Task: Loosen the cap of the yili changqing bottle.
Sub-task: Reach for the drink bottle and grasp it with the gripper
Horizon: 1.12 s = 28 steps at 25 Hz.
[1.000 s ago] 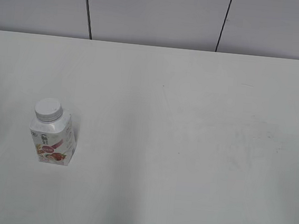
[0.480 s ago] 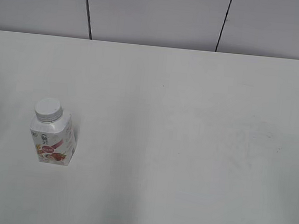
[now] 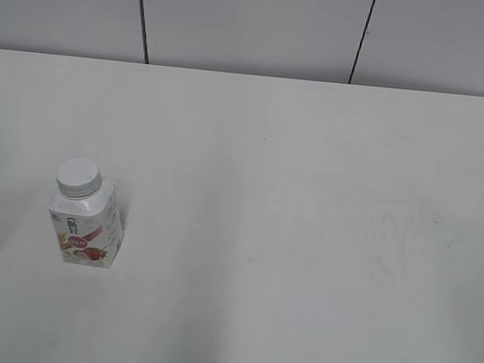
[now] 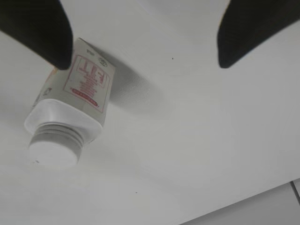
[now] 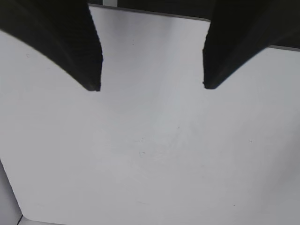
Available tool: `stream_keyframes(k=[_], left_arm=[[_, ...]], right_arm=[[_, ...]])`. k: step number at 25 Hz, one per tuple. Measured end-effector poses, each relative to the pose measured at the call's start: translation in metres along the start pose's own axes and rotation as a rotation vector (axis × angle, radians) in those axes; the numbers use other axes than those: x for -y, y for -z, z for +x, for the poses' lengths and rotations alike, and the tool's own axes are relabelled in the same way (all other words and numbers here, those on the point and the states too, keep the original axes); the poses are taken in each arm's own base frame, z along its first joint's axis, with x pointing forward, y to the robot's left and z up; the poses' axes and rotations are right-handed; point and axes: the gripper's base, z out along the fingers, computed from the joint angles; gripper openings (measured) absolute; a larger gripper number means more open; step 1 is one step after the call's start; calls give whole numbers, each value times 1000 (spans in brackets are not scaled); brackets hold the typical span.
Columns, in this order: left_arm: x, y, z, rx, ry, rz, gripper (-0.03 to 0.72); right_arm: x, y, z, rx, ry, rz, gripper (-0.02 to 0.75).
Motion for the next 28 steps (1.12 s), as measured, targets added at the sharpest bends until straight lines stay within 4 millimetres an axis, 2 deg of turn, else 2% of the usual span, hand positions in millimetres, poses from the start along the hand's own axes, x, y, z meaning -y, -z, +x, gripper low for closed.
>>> stream_keyframes(k=[2, 5, 19, 28], left_arm=[[0, -4, 3, 0, -1, 17, 635], [1, -13, 8, 0, -14, 58, 661], [-15, -76, 26, -12, -31, 289, 664], [-12, -101, 28, -22, -55, 376, 664]], right_arm=[[0, 0, 0, 0, 0, 0, 532], [0, 0, 0, 0, 0, 0, 532], [0, 0, 0, 0, 0, 0, 532], [0, 0, 0, 0, 0, 0, 532]])
